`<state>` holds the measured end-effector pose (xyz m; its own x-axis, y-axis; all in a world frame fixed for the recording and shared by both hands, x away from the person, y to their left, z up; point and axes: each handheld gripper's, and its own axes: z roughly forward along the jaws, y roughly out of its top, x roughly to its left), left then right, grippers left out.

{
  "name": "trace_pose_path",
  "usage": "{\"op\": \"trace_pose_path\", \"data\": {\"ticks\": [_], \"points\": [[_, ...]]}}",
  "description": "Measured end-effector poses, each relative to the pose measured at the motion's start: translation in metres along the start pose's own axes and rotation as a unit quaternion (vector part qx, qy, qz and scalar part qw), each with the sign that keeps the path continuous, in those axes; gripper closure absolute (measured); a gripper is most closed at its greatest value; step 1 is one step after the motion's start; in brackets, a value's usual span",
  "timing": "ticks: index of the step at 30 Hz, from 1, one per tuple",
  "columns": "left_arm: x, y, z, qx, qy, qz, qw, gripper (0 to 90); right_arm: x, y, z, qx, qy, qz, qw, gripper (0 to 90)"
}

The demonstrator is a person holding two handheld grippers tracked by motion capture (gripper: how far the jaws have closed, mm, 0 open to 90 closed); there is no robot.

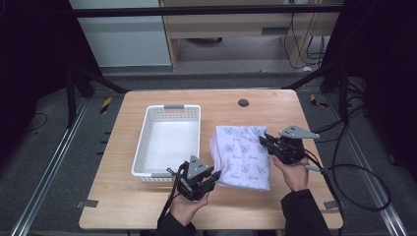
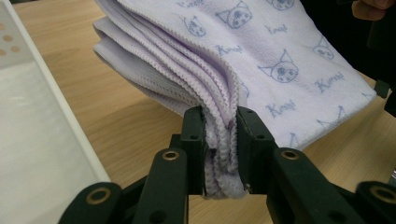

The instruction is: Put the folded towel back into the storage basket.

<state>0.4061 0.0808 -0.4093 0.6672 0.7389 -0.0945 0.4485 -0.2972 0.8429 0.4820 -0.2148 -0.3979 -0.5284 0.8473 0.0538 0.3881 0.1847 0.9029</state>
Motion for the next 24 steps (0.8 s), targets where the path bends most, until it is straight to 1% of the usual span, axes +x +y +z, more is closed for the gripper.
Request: {"op": "trace_pose_path", "data": {"ticks": [5,9,15,16,18,19,24], "points": [[0.005,0.006,-0.007,-0.004,-0.002,-0.001,1.0,73.4,0.004,0.007,-0.003,-0.009,-0.003,-0.009,0.9999,77.9],[0.009,0.011,-0.012,-0.013,0.0,-0.002,0.9999,73.4,0.006,0.013,-0.005,-0.016,-0.001,-0.005,0.9999,77.8],[0.013,0.018,-0.021,-0.02,0.005,0.002,0.9998,73.4,0.012,0.027,-0.006,-0.023,-0.002,-0.011,0.9997,77.8],[0.014,0.02,-0.024,-0.021,0.006,0.006,0.9997,73.4,0.013,0.029,-0.006,-0.024,-0.002,-0.012,0.9996,77.8],[0.015,0.022,-0.028,-0.026,0.008,0.005,0.9996,73.4,0.017,0.036,-0.006,-0.029,-0.001,-0.015,0.9995,77.8],[0.016,0.023,-0.031,-0.028,0.008,0.005,0.9996,73.4,0.017,0.036,-0.006,-0.029,-0.001,-0.015,0.9995,77.8],[0.024,0.025,-0.043,-0.037,0.013,0.003,0.9992,73.5,0.025,0.049,-0.004,-0.036,0.006,-0.023,0.9991,77.8]]}}
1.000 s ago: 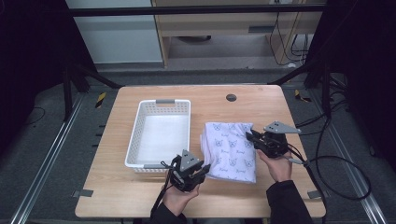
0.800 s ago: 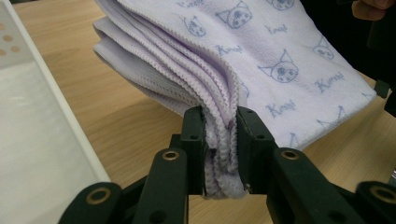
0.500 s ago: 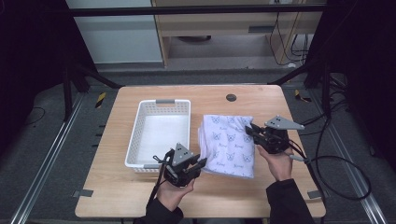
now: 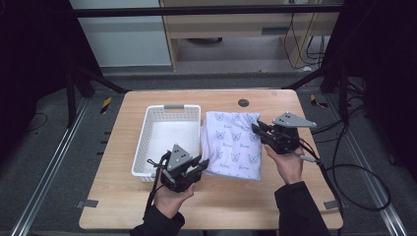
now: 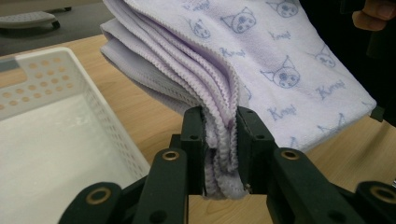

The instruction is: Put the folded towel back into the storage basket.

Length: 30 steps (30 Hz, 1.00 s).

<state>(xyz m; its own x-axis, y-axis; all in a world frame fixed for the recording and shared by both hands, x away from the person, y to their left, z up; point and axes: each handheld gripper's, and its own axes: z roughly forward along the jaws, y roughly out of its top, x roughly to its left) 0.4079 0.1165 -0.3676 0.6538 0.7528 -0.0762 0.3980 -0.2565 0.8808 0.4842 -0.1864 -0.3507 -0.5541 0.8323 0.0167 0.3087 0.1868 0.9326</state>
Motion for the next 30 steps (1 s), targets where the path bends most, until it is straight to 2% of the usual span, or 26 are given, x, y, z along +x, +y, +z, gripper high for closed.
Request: {"op": "trace_pose_path", "data": {"ticks": [9,30], "points": [[0.013,0.001,-0.017,-0.012,0.012,-0.006,0.9998,73.4,0.016,0.018,0.011,-0.003,0.008,-0.013,0.9999,77.8],[0.046,-0.004,-0.051,-0.034,0.044,-0.027,0.9981,73.4,0.05,0.048,0.043,-0.003,0.034,-0.034,0.9989,77.8]]}}
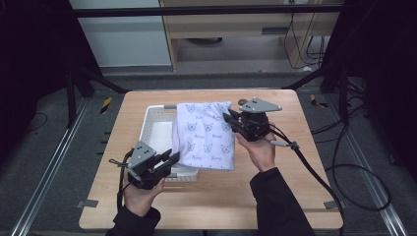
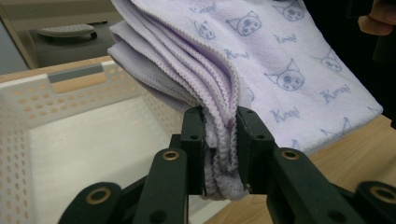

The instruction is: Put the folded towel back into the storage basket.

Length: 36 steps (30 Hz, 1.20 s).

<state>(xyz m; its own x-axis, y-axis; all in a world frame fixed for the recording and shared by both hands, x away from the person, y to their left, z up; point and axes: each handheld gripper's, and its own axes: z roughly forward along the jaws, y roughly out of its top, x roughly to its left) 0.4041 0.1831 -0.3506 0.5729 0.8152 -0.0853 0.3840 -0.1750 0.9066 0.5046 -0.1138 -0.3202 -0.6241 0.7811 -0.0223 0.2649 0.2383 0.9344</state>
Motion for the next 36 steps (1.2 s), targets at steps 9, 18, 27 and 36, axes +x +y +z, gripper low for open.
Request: {"op": "trace_pose_path", "data": {"ticks": [9,18,27,36], "points": [[0.017,-0.004,-0.011,-0.005,0.012,-0.014,0.9998,73.4,0.014,0.01,0.019,0.002,0.011,-0.007,0.9999,77.8],[0.032,-0.006,-0.018,-0.008,0.029,-0.029,0.9991,73.4,0.024,0.016,0.038,0.003,0.018,-0.01,0.9998,77.8],[0.046,-0.01,-0.019,-0.006,0.042,-0.037,0.9984,73.4,0.033,0.022,0.056,0.006,0.023,-0.016,0.9996,77.8],[0.063,-0.015,-0.022,-0.003,0.054,-0.051,0.9972,73.4,0.041,0.027,0.074,0.01,0.032,-0.018,0.9993,77.8]]}}
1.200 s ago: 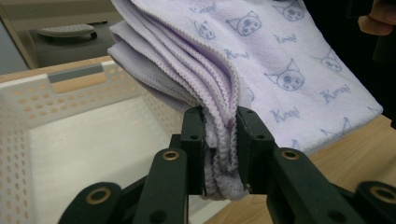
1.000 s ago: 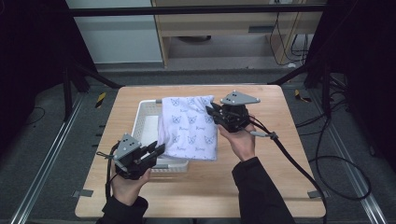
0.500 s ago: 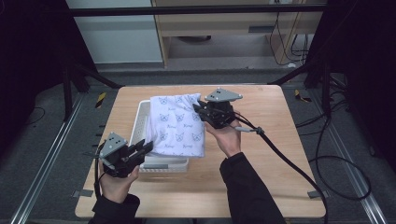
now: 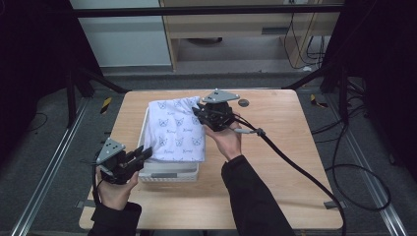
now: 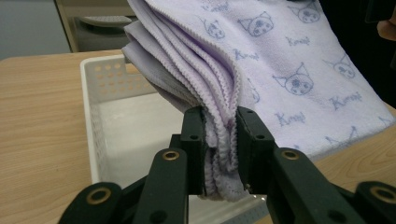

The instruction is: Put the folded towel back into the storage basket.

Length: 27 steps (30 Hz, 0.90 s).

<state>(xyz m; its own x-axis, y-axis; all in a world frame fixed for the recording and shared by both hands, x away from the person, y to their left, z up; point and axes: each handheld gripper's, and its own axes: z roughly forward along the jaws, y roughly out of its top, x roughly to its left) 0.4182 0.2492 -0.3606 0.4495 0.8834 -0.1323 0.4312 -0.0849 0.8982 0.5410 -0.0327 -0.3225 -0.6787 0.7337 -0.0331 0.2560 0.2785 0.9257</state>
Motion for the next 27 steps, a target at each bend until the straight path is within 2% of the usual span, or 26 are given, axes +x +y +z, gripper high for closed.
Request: {"op": "trace_pose_path", "data": {"ticks": [8,27], "points": [[0.012,-0.002,0.0,0.002,0.013,-0.008,0.9999,73.4,0.004,0.002,0.016,0.002,0.006,0.002,1.0,77.8],[0.032,-0.012,0.013,0.025,0.038,-0.019,0.9988,73.5,0.008,-0.01,0.054,0.027,0.011,0.004,0.9996,77.8]]}}
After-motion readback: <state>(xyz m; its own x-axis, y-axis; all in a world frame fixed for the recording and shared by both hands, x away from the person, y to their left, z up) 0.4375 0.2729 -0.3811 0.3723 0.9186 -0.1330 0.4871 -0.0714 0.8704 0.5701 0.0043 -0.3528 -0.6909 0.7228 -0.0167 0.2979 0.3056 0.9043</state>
